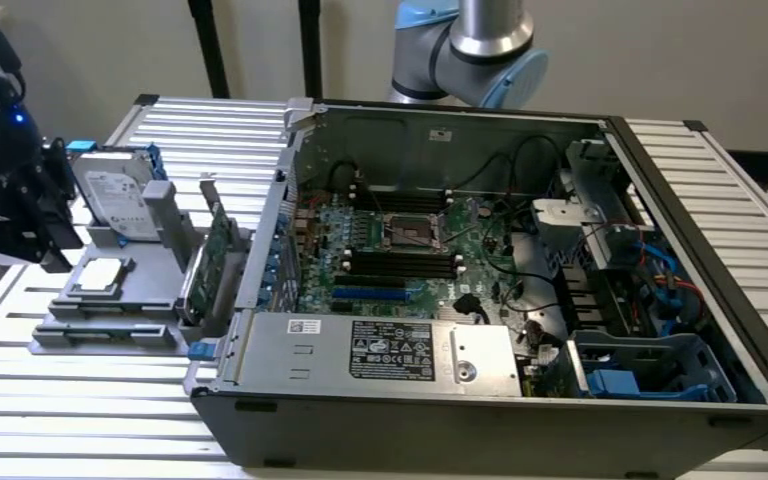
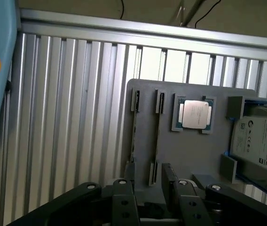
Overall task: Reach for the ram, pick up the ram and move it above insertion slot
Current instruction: 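Pick up the ram and move it above insertion slot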
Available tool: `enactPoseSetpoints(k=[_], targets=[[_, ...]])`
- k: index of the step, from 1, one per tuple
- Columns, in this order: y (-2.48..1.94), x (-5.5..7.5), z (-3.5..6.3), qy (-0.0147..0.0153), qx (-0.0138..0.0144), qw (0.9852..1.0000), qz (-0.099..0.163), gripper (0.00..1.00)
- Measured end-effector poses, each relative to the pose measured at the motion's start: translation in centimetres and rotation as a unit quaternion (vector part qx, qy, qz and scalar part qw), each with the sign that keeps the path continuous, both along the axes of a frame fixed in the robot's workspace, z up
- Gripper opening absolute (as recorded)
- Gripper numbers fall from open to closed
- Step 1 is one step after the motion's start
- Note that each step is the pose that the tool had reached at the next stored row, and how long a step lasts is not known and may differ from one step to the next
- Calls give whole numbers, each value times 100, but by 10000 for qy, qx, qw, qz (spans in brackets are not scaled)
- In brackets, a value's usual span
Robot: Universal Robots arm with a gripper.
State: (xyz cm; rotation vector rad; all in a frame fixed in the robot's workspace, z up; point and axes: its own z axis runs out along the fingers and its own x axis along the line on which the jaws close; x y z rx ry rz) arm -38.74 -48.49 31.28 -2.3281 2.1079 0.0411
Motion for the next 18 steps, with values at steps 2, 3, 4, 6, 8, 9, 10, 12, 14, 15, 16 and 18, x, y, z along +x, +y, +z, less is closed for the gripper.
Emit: enactPoseSetpoints(k=[2,3,4,6,8,9,10,12,14,15,16,18], targets=[[-4,0,-36,0,0,10000,5,36],[-7,0,-54,0,0,10000,8,36],[-11,1,-72,0,0,10000,11,36],[-20,2,-109,0,0,10000,17,36],[-28,3,-145,0,0,10000,22,36],[-31,4,-163,1,0,10000,24,36],[-35,5,-181,0,0,10000,26,36],[-44,10,-217,0,0,10000,29,36],[-55,20,-253,1,-1,10000,28,36],[-60,26,-272,0,0,10000,29,36],[-65,32,-289,0,0,10000,28,36],[-76,44,-328,0,0,10000,29,36]])
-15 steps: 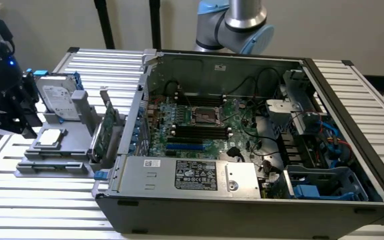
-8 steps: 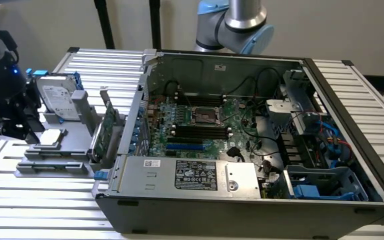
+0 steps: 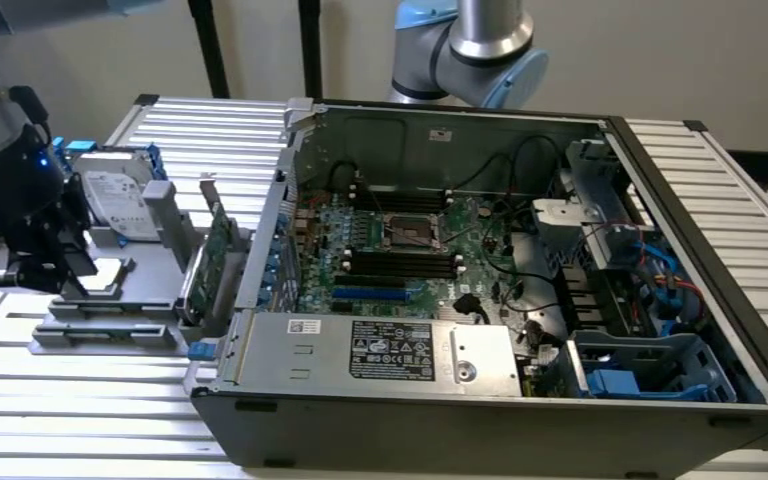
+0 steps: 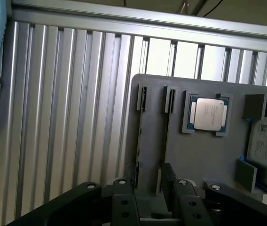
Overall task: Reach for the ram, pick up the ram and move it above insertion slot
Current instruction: 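Pick up the ram and move it above insertion slot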
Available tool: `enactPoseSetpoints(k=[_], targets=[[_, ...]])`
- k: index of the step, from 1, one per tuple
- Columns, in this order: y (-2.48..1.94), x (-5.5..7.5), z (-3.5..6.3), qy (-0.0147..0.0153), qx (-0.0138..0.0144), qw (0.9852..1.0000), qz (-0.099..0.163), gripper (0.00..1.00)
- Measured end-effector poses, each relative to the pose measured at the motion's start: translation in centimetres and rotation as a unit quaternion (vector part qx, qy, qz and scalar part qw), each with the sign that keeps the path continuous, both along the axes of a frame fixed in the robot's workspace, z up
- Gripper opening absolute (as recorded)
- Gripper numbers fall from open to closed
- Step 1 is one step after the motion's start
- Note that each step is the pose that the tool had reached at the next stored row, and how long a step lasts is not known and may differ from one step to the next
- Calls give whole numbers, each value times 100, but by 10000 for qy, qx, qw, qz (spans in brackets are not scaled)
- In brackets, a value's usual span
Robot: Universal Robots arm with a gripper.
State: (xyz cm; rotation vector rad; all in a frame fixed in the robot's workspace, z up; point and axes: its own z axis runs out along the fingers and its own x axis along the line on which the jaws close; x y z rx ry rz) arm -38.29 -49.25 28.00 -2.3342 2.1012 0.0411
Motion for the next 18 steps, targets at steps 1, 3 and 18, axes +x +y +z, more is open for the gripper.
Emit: enactPoseSetpoints(k=[1,3,18], targets=[[-5,5,-17,1,-1,10000,0,36],[-16,15,-54,0,0,10000,0,36],[-55,33,-326,1,-1,10000,0,36]])
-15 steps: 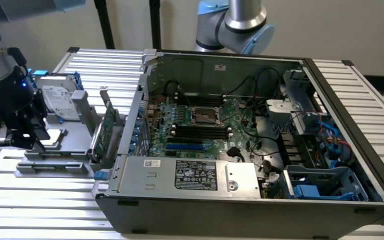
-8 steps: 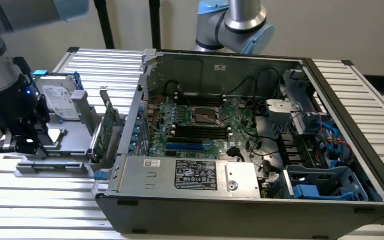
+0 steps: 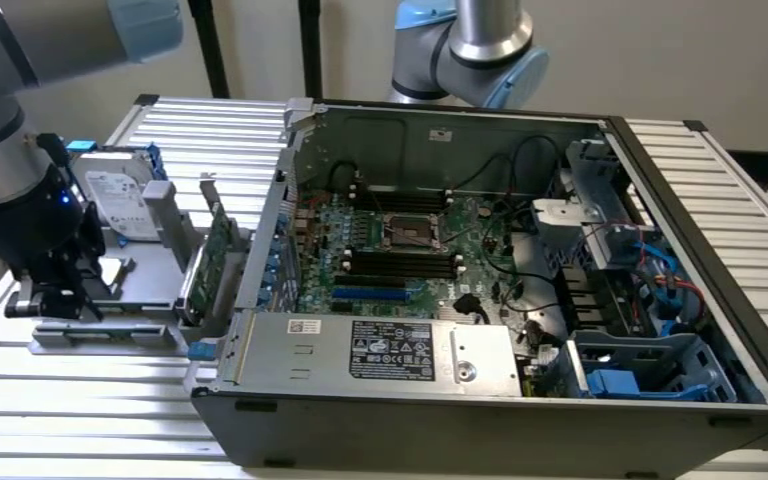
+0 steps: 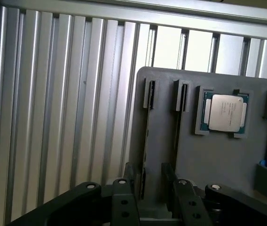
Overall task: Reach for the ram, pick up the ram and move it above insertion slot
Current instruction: 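Pick up the ram and move it above insertion slot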
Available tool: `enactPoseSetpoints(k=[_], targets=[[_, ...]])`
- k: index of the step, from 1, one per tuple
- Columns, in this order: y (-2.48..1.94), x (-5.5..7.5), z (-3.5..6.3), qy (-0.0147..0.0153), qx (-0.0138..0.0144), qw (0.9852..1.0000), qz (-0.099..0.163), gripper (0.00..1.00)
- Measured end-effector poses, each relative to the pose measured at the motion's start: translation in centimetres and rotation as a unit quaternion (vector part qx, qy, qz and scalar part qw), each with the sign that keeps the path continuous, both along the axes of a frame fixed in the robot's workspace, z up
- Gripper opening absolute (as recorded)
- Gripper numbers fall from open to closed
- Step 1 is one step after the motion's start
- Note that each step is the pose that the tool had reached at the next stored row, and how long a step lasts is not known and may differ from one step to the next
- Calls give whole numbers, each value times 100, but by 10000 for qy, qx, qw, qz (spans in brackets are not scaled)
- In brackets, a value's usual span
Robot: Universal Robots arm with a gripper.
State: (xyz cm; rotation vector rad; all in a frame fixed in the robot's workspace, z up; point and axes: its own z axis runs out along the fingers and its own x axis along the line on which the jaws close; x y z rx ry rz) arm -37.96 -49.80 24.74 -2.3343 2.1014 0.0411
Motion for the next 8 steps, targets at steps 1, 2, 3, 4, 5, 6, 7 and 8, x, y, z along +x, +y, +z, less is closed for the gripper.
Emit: enactPoseSetpoints(k=[1,2,3,4,5,6,7,8], targets=[[-1,0,-19,-1,0,10000,0,36],[-2,0,-37,-1,1,10000,0,36],[-2,0,-54,-1,1,10000,0,36],[-4,0,-74,0,0,10000,0,36],[-5,0,-91,0,0,10000,0,36],[-6,0,-110,0,0,10000,0,36],[-8,0,-129,-1,1,10000,0,36],[-9,0,-146,0,0,10000,0,36]])
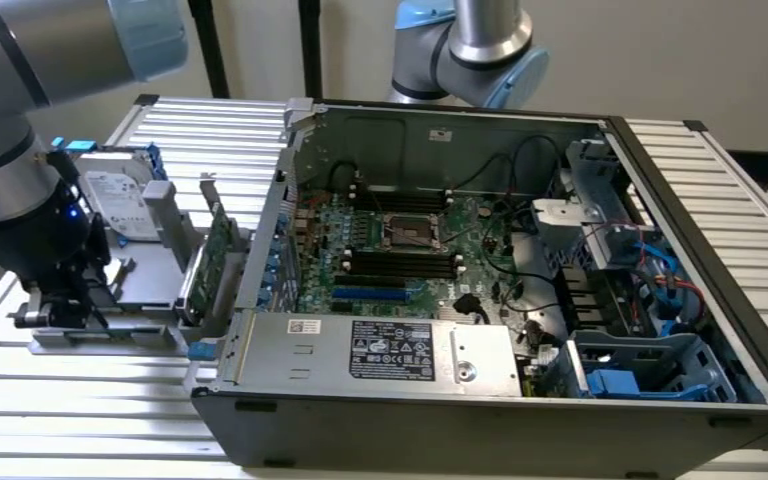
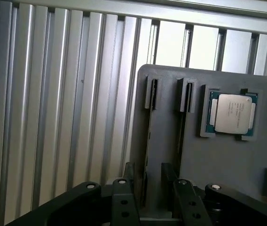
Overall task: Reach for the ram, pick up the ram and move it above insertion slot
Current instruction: 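Pick up the ram and move it above insertion slot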
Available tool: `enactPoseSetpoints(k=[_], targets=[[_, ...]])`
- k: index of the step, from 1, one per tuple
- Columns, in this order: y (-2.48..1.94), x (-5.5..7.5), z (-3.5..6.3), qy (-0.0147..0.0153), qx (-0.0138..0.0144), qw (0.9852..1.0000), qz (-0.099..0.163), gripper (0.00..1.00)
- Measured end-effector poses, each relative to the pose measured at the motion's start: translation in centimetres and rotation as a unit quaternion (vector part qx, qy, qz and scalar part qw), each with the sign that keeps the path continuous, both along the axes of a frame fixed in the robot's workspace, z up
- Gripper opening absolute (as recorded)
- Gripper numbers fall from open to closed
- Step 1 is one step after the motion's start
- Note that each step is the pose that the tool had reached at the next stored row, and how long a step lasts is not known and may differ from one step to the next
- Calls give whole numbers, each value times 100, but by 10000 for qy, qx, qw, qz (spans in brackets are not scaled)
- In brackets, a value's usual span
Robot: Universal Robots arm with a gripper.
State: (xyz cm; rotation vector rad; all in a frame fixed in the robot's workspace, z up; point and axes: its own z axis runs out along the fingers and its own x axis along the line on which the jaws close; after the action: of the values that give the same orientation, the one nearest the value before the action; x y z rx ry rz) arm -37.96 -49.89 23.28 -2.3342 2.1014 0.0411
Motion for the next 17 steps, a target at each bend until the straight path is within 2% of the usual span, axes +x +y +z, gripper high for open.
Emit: enactPoseSetpoints(k=[14,17], targets=[[-11,-38,-253,0,0,10000,0,36],[-11,-46,-281,2,0,10000,0,36]])
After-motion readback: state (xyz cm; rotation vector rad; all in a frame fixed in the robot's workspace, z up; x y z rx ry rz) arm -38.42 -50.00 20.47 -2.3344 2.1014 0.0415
